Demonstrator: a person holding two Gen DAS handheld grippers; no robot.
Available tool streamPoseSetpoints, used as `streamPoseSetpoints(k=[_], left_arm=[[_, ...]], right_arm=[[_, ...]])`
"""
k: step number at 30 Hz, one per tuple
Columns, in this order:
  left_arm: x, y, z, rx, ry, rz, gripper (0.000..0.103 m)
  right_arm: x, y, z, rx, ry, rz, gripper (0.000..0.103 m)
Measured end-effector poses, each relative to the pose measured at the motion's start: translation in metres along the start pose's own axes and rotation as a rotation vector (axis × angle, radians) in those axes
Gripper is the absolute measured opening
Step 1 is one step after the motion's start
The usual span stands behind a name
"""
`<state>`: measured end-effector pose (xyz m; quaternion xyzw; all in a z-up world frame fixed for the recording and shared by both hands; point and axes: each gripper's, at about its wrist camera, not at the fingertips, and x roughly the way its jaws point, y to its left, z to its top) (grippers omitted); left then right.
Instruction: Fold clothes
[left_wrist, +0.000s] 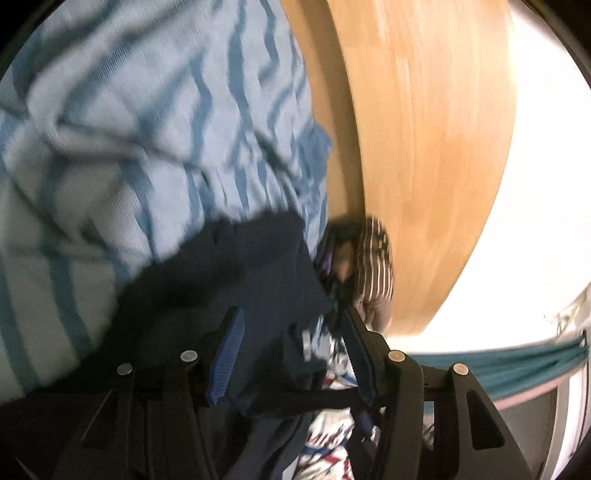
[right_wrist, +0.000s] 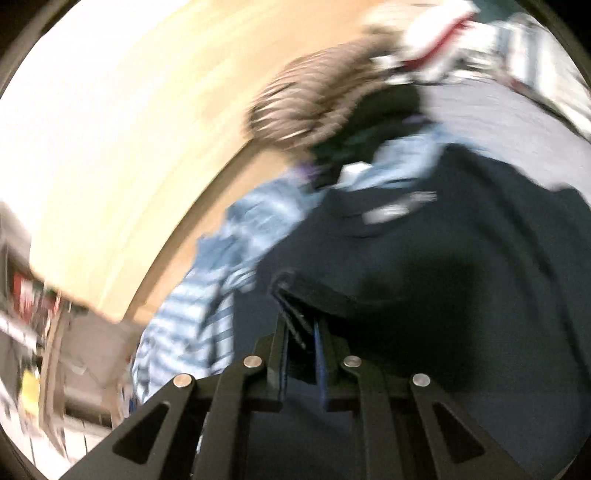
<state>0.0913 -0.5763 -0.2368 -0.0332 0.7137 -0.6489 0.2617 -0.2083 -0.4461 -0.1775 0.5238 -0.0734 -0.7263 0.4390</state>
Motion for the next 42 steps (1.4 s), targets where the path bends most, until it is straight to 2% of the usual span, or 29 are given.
streamPoseSetpoints(k=[3, 4, 5, 6, 7, 9, 13, 14, 16, 18, 22, 24, 25, 26, 27, 29, 30, 31, 32, 34, 37, 40, 42], left_arm=[[-0.005, 0.006, 0.017, -0.034, -0.031, 0.001, 0.056], [-0.005, 0.008, 0.021, -0.043, -0.036, 0.006, 0.056], [-0.004, 0.010, 0.025, -0.047, -0.029, 0.013, 0.056], [-0.001, 0.011, 0.027, -0.048, -0.016, 0.010, 0.056], [0.001, 0.012, 0.028, -0.048, -0.003, 0.004, 0.056], [0.007, 0.009, 0.024, -0.039, 0.026, -0.012, 0.056], [0.021, -0.003, 0.008, 0.020, 0.088, -0.017, 0.056], [0.025, -0.004, 0.002, 0.032, 0.101, -0.009, 0.056], [0.034, -0.006, -0.008, 0.050, 0.127, 0.014, 0.056], [0.045, -0.006, -0.018, 0.071, 0.158, 0.066, 0.056], [0.058, -0.001, -0.033, 0.107, 0.199, 0.151, 0.056], [0.063, 0.004, -0.036, 0.102, 0.203, 0.179, 0.056], [0.066, 0.007, -0.038, 0.100, 0.205, 0.193, 0.056], [0.067, 0.012, -0.039, 0.090, 0.201, 0.217, 0.056], [0.067, 0.016, -0.039, 0.076, 0.191, 0.237, 0.056], [0.066, 0.025, -0.038, 0.048, 0.171, 0.274, 0.056], [0.066, 0.028, -0.037, 0.031, 0.170, 0.270, 0.056], [0.067, 0.029, -0.036, 0.017, 0.173, 0.269, 0.056], [0.066, 0.027, -0.036, 0.013, 0.171, 0.266, 0.056], [0.065, 0.023, -0.035, 0.007, 0.165, 0.258, 0.056], [0.061, 0.014, -0.035, 0.042, 0.143, 0.287, 0.056], [0.061, 0.009, -0.034, 0.054, 0.141, 0.284, 0.056], [0.063, 0.009, -0.036, 0.058, 0.137, 0.267, 0.056]], right_arm=[[0.045, 0.046, -0.008, -0.138, 0.085, -0.002, 0.016], [0.061, 0.055, -0.014, -0.178, 0.134, -0.002, 0.027], [0.078, 0.062, -0.021, -0.215, 0.200, -0.015, 0.052], [0.090, 0.067, -0.030, -0.243, 0.264, -0.042, 0.060], [0.090, 0.065, -0.036, -0.249, 0.276, -0.050, 0.061], [0.077, 0.051, -0.046, -0.231, 0.251, -0.025, 0.060], [0.028, -0.014, -0.044, -0.006, 0.118, 0.047, 0.062], [0.016, -0.033, -0.044, 0.047, 0.087, 0.038, 0.053], [0.004, -0.065, -0.043, 0.084, 0.070, -0.036, 0.037], [0.002, -0.086, -0.047, 0.067, 0.093, -0.122, 0.027], [0.021, -0.083, -0.052, -0.027, 0.165, -0.166, 0.022], [0.040, -0.075, -0.050, -0.068, 0.203, -0.149, 0.018], [0.049, -0.075, -0.048, -0.079, 0.210, -0.167, 0.013], [0.058, -0.076, -0.045, -0.090, 0.217, -0.185, 0.013], [0.065, -0.077, -0.042, -0.099, 0.220, -0.223, 0.013], [0.066, -0.093, -0.039, -0.081, 0.211, -0.373, 0.007], [0.060, -0.105, -0.036, -0.036, 0.201, -0.424, 0.007], [0.052, -0.113, -0.034, 0.002, 0.187, -0.409, 0.008], [0.046, -0.117, -0.032, 0.016, 0.183, -0.378, 0.014], [0.038, -0.116, -0.026, 0.001, 0.174, -0.326, 0.020], [0.039, -0.101, -0.005, -0.064, 0.126, -0.275, 0.045], [0.061, -0.082, 0.023, -0.132, 0.100, -0.235, 0.046], [0.086, -0.069, 0.038, -0.172, 0.142, -0.228, 0.045]])
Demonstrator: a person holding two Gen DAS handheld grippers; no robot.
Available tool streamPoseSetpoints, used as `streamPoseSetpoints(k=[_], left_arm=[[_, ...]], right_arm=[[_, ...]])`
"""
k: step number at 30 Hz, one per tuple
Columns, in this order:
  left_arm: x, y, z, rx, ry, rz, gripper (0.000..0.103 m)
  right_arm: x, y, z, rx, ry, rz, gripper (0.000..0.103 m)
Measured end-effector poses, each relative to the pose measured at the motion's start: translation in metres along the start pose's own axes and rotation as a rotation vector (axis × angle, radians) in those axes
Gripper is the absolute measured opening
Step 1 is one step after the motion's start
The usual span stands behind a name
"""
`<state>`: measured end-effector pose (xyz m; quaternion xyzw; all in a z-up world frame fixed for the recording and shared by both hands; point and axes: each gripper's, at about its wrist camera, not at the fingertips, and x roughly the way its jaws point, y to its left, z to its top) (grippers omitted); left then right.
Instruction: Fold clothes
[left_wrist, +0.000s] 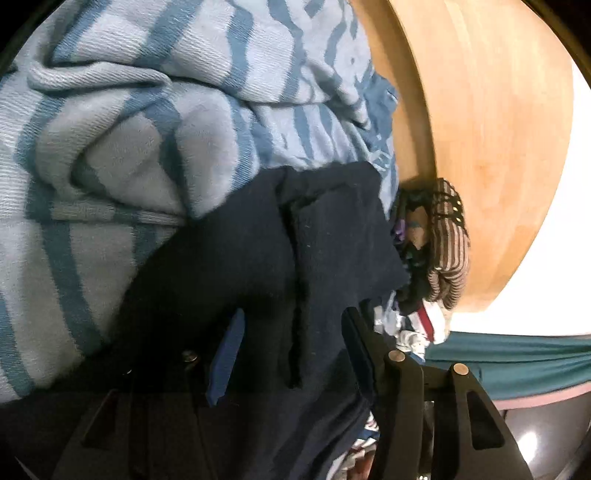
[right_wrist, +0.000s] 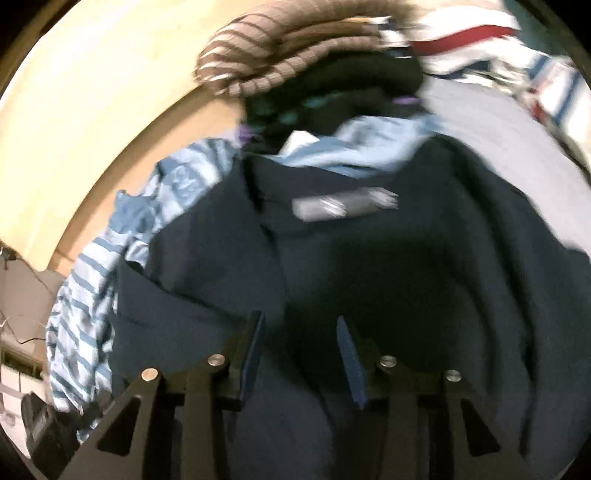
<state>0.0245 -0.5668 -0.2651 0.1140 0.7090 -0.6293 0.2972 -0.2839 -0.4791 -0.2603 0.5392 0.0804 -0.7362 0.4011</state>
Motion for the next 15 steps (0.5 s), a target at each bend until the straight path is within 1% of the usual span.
streamPoseSetpoints(k=[1, 3, 4, 5, 6, 7, 8, 10, 13, 15], left_arm=[[0.001, -0.001, -0.001, 0.002, -0.003, -0.008, 0.056], [0.001, -0.001, -0.002, 0.006, -0.039, -0.002, 0.056], [0.000, -0.001, -0.003, 0.008, -0.056, 0.001, 0.057], [0.001, -0.001, -0.003, 0.008, -0.064, 0.003, 0.058], [0.002, 0.000, -0.004, 0.002, -0.067, 0.004, 0.058], [0.003, 0.002, -0.004, -0.008, -0.070, 0.002, 0.058], [0.002, 0.004, -0.004, -0.019, -0.078, -0.003, 0.058], [0.002, 0.005, -0.005, -0.029, -0.091, -0.004, 0.058], [0.002, 0.004, -0.005, -0.023, -0.103, 0.010, 0.058], [0.001, 0.004, -0.006, -0.022, -0.110, 0.013, 0.058]], right_arm=[[0.009, 0.006, 0.008, -0.022, 0.018, -0.004, 0.045], [0.026, 0.011, 0.016, -0.073, 0.061, -0.044, 0.045], [0.031, 0.015, 0.014, -0.082, 0.080, -0.041, 0.045], [0.037, 0.018, 0.013, -0.095, 0.102, -0.033, 0.043], [0.044, 0.022, 0.010, -0.122, 0.122, -0.025, 0.038], [0.047, 0.026, 0.007, -0.163, 0.128, -0.052, 0.014], [0.049, 0.030, 0.004, -0.201, 0.126, -0.079, 0.004], [0.043, 0.032, 0.002, -0.244, 0.077, -0.133, 0.004], [0.034, 0.012, 0.012, -0.142, 0.030, -0.149, 0.004], [0.035, 0.010, 0.012, -0.143, 0.044, -0.162, 0.004]])
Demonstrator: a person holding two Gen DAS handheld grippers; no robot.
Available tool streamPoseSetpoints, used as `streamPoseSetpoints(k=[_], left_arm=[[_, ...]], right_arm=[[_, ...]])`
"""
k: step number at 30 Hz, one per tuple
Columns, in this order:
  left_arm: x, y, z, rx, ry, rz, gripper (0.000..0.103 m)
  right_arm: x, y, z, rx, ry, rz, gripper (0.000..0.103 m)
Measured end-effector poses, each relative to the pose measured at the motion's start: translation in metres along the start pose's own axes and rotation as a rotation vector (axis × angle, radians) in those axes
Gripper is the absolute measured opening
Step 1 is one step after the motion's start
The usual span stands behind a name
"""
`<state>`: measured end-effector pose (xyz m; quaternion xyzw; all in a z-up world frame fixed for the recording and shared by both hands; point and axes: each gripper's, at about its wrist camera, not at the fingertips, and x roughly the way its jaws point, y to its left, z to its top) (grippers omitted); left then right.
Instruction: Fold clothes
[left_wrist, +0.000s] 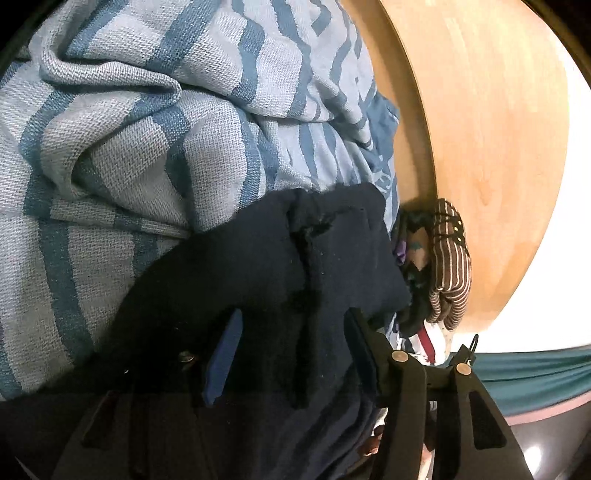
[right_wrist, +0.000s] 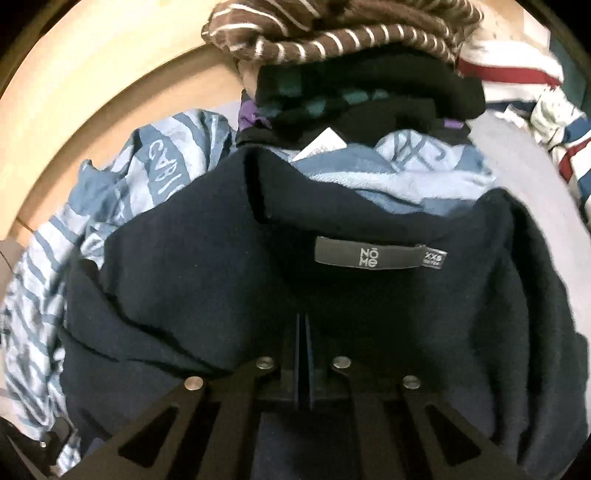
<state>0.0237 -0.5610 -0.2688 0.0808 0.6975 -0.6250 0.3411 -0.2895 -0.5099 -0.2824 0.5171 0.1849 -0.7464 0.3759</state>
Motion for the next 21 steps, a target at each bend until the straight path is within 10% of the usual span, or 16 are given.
streamPoseSetpoints(k=[4, 11, 21], left_arm=[[-0.007, 0.002, 0.003, -0.020, -0.024, 0.003, 0.058], [-0.044, 0.018, 0.025, -0.127, -0.181, 0.073, 0.058], [-0.061, 0.033, 0.058, -0.170, -0.156, 0.089, 0.058]], right_arm=[[-0.022, 0.008, -0.001, 0.053, -0.042, -0.059, 0.057], [-0.039, 0.105, 0.011, 0.061, 0.075, 0.278, 0.056], [0.029, 0.199, 0.010, -0.058, 0.271, -0.008, 0.055]])
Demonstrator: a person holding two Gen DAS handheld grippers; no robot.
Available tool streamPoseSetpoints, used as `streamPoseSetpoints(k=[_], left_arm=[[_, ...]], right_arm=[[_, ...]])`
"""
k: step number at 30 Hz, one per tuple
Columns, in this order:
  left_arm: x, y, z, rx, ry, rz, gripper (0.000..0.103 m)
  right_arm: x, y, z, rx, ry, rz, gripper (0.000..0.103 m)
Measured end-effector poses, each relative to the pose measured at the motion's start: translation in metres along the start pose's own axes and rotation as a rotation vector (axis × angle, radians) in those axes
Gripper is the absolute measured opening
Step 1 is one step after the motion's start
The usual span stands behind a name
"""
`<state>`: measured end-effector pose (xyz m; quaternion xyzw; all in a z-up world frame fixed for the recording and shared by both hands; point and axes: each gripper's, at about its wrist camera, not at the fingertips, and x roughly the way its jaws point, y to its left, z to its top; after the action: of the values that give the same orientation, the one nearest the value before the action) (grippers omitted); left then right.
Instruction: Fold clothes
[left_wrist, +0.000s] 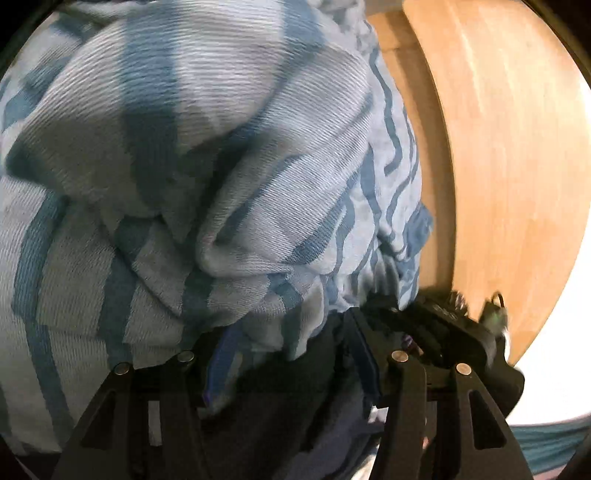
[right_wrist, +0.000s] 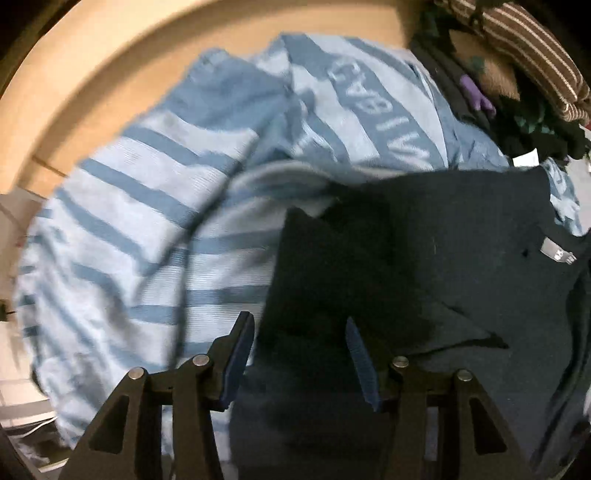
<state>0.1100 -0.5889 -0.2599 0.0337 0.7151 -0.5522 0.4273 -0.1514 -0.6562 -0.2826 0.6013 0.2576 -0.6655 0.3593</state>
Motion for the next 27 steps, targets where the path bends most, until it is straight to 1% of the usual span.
streamPoseSetpoints(k=[2, 3, 5, 7, 8, 10, 12, 13, 15, 16, 17, 20, 22, 23, 25, 27], left_arm=[[0.001, -0.003, 0.000, 0.017, 0.006, 0.003, 0.058], [0.002, -0.003, -0.001, 0.015, 0.010, -0.001, 0.058], [0.003, -0.003, -0.001, 0.012, 0.020, -0.009, 0.058], [0.004, -0.004, -0.002, 0.012, 0.034, -0.015, 0.058], [0.004, -0.004, -0.002, 0.013, 0.033, -0.015, 0.058], [0.004, -0.004, -0.003, 0.013, 0.030, -0.014, 0.058], [0.004, -0.005, -0.005, 0.017, 0.033, -0.012, 0.058], [0.004, -0.005, -0.005, 0.020, 0.035, -0.011, 0.058], [0.005, -0.005, -0.006, 0.020, 0.043, -0.007, 0.058], [0.005, -0.004, -0.006, 0.016, 0.047, -0.013, 0.058], [0.004, -0.003, -0.005, 0.009, 0.050, -0.021, 0.058], [0.000, -0.001, -0.003, -0.007, 0.027, -0.040, 0.058], [-0.003, -0.001, -0.002, -0.009, 0.017, -0.057, 0.058], [-0.003, -0.001, -0.002, -0.004, 0.015, -0.056, 0.058], [-0.001, -0.002, -0.002, 0.012, 0.022, -0.043, 0.058], [0.004, -0.004, -0.003, 0.018, 0.037, -0.034, 0.058]], right_arm=[[0.005, -0.003, -0.001, 0.004, -0.011, 0.000, 0.049], [0.006, -0.004, -0.002, -0.004, -0.023, 0.000, 0.048], [0.006, -0.005, -0.004, -0.022, -0.030, 0.008, 0.051], [0.002, -0.007, -0.004, -0.018, -0.037, 0.035, 0.053], [0.000, -0.007, -0.005, -0.019, -0.044, 0.043, 0.052], [-0.001, -0.004, -0.004, -0.045, -0.055, 0.022, 0.045], [0.007, -0.001, -0.002, -0.069, -0.035, -0.013, 0.042], [0.011, -0.003, -0.002, -0.069, -0.032, -0.014, 0.039], [0.013, -0.008, -0.002, -0.069, -0.043, -0.003, 0.024], [0.012, -0.012, -0.002, -0.066, -0.052, 0.016, 0.014], [0.008, -0.017, -0.003, -0.057, -0.058, 0.058, 0.011], [-0.007, -0.027, 0.000, -0.036, -0.088, 0.164, 0.009], [-0.018, -0.026, 0.005, -0.033, -0.123, 0.214, 0.009], [-0.018, -0.023, 0.008, -0.040, -0.129, 0.214, 0.008], [-0.007, -0.013, 0.013, -0.065, -0.101, 0.169, 0.008], [0.012, -0.013, 0.012, -0.057, -0.056, 0.120, 0.013]])
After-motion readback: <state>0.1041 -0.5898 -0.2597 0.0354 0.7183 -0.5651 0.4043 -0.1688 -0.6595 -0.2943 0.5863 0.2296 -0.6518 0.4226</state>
